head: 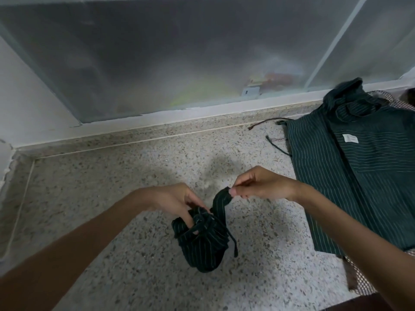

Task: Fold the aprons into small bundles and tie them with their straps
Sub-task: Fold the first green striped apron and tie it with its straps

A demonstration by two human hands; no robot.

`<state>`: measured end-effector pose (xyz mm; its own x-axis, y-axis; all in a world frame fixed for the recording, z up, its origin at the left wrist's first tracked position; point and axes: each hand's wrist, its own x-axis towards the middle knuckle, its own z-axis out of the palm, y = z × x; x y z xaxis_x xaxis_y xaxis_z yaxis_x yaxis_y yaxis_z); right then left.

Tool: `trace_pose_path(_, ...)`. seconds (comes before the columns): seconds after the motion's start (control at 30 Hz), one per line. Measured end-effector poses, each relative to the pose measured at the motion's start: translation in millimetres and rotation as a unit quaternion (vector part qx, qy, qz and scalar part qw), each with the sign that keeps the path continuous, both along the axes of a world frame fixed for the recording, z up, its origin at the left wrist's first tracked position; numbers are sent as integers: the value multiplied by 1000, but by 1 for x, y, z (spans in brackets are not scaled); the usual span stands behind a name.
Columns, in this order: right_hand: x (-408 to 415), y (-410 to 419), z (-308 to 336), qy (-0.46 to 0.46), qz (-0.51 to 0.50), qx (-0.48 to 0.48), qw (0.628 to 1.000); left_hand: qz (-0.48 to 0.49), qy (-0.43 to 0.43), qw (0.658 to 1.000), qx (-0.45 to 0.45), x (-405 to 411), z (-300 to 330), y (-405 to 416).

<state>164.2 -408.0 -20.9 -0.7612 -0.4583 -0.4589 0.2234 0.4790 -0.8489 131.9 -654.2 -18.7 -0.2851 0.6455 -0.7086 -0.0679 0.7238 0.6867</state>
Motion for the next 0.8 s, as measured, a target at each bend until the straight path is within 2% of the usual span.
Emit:
trace_pose_path(0.07, 2, 1, -1, -16, -22, -16, 1000, -18, 3, 1000, -18, -5, 3, 2)
trace_pose_path(0.2, 1, -3, -13, -68, -88, -16, 994, -66, -77, 995, -22, -14, 13, 3)
trace_pose_path(0.27, -3, -9, -19, -86, -72, 51, 992, -91, -96, 991, -1, -14, 18, 2)
trace_pose_path(0.33, -8, -17, -27, -91, -12, 137, 986, -82, -99, 992, 23, -15, 21, 0)
trace_pose_path(0.4, -11, -30, -35, -78, 14, 168, 983, -59, -88, 994, 31, -14, 19, -2)
trace_pose_path(0.47, -13, -38, -36, -49, -18, 188, 981, -46, -73, 996, 24, -13, 16, -6)
trace_pose_path(0.53, -14, -36, -31, -84, -65, 206, 973, -34, -67, 997, 20, -13, 13, -12)
trace_pose_path(0.67, 8, -40, -34, -330, -15, 96, 939, 5, -57, 998, 22, -13, 12, -19)
trace_pose_path(0.73, 14, -53, -51, -340, -53, 31, 938, 21, -52, 998, 24, -15, 11, -20)
trace_pose_path(0.8, 11, -56, -61, -330, -170, -86, 925, 29, -47, 998, 27, -17, 9, -20)
